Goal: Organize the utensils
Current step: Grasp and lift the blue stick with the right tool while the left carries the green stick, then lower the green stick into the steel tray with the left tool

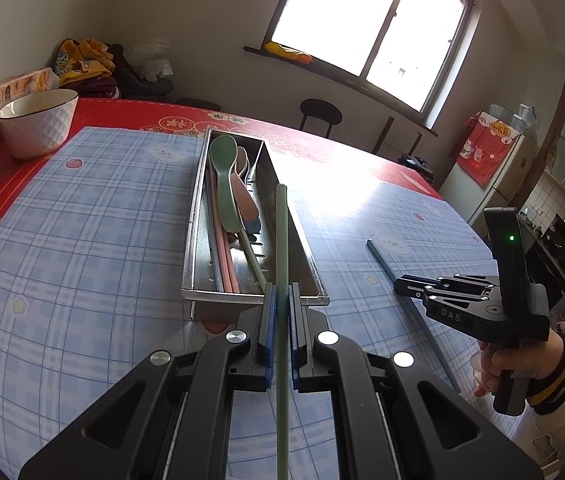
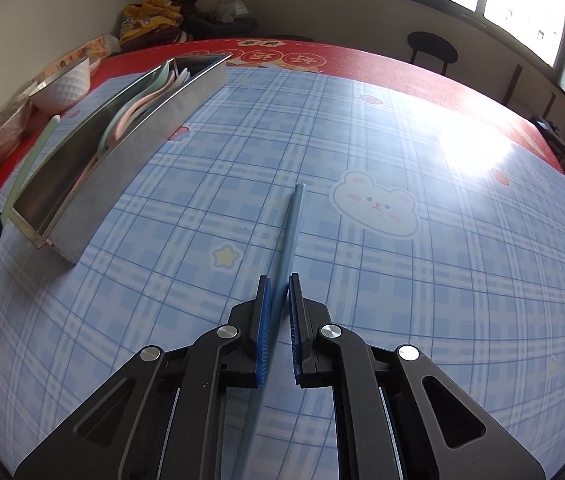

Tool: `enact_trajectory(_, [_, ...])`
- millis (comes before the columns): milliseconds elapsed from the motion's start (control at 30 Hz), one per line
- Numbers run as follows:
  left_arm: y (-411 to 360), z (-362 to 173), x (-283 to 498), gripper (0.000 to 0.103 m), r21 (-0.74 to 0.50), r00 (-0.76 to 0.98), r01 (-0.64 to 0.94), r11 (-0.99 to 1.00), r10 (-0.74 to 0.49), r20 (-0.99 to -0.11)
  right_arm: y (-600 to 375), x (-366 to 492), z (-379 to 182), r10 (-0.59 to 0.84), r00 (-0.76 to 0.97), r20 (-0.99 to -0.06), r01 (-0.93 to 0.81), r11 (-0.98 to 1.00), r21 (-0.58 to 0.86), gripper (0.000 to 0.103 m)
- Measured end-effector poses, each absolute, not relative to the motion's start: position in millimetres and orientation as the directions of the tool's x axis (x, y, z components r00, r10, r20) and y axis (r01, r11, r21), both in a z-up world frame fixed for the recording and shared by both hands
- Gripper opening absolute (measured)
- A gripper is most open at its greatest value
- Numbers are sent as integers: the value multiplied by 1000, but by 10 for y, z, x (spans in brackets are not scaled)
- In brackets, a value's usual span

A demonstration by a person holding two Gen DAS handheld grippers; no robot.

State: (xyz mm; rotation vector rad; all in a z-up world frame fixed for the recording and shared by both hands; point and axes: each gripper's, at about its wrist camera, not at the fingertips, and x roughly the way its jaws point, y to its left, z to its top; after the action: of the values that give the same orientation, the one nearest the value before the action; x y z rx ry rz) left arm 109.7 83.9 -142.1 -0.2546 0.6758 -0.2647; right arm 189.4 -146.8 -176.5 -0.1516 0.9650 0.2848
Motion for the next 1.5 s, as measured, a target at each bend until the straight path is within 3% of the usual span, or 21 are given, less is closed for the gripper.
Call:
enact_trajectory(600, [860, -1434, 1125, 6, -326, 749, 122, 937, -303, -590, -1459, 1789, -1771, 157, 566, -809, -278, 961, -8, 9])
enact_trajectory(767, [848, -1434, 1146, 6, -335, 745, 122, 934, -310, -591, -1619, 1812, -1768, 251, 550, -797, -268, 956, 117, 6])
enact_trajectory(1200, [961, -1215, 1359, 6, -340, 763, 71, 938, -270, -587, -1816, 1965, -1437, 476, 620, -624, -252, 874, 417, 6])
enact_trajectory(1500, [966, -1023, 2056, 6, -314, 743, -2, 949, -209, -636, -1640, 2184, -1525, 537, 625, -567, -279, 832, 479, 6])
